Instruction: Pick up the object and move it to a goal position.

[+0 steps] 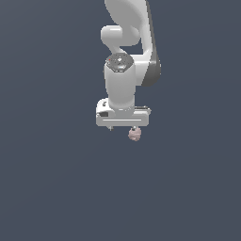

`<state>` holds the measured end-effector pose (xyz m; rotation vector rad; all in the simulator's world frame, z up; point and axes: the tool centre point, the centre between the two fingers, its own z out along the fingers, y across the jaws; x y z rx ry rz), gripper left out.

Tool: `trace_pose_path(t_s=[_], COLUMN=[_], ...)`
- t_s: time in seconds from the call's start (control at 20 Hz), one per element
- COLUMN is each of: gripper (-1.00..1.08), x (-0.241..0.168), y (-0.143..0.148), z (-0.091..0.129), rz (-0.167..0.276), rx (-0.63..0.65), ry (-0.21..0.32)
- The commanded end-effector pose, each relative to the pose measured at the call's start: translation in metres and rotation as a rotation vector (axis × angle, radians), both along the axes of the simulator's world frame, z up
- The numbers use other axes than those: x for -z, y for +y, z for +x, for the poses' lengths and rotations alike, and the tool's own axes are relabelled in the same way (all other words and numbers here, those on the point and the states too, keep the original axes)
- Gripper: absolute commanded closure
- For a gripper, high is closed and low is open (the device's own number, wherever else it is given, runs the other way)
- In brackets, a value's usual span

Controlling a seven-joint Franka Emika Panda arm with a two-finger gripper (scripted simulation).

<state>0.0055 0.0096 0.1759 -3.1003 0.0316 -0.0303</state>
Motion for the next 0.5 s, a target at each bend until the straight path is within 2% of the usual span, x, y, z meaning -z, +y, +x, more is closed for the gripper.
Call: trace_pose_path(t_s=[0.0,0.45], gripper=[-0.92,-0.92], x=[0.0,0.002], y=[0.0,0.01], z=[0.0,0.004], rz=[0.0,0.024], rx=[0.0,-0.026], ry=[0.0,-0.01])
